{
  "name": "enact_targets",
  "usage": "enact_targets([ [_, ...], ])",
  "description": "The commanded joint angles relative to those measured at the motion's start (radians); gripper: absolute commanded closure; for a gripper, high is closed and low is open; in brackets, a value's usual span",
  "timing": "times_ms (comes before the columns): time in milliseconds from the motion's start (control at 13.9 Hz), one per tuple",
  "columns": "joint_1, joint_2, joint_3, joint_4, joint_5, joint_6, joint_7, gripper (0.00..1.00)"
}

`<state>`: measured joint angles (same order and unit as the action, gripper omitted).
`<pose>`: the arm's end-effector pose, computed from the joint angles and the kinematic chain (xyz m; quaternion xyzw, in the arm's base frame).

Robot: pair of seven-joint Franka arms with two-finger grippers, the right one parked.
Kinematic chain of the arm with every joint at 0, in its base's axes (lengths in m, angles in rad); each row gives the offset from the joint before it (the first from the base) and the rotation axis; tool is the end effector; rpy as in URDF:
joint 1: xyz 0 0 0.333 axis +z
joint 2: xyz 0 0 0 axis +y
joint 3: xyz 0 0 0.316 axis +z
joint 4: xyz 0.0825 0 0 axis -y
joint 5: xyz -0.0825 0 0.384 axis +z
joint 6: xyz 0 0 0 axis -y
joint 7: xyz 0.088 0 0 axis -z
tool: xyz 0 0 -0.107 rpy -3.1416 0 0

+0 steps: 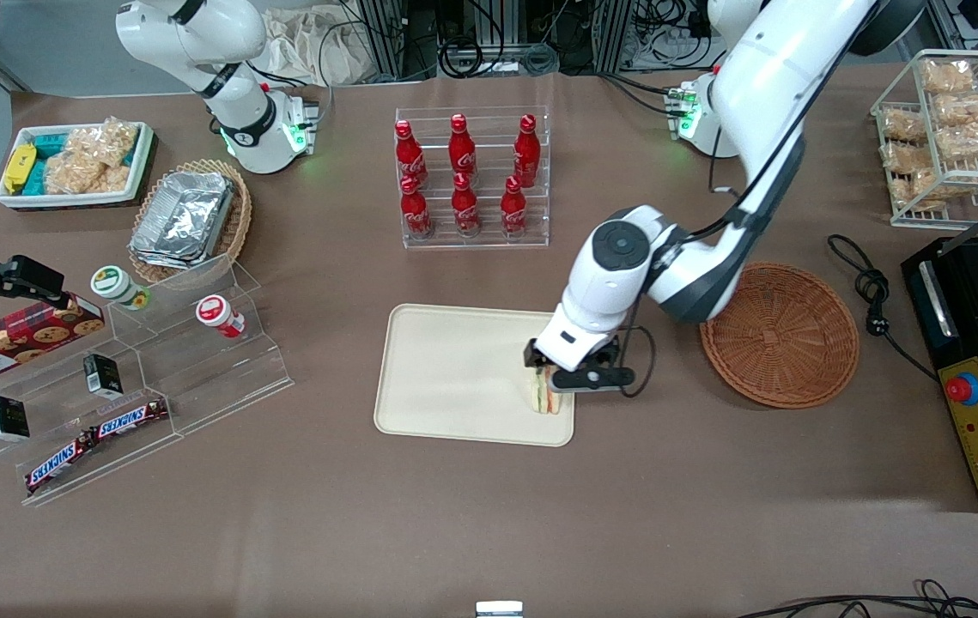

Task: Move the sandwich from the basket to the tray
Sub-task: 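Open the left gripper to release the sandwich on the tray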

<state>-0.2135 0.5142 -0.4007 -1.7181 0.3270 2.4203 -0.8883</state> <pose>0.5810 -0.3684 0.3318 0.9906 0.0608 0.1062 0.0606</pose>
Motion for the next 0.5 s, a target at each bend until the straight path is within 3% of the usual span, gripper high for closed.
enact_targets([
  [0, 0.035, -0.126, -0.001, -0.02, -0.06, -0.085, -0.011, 0.01],
  [432, 0.123, -0.262, -0.004, 0.005, -0.178, -0.257, 0.075, 0.01],
])
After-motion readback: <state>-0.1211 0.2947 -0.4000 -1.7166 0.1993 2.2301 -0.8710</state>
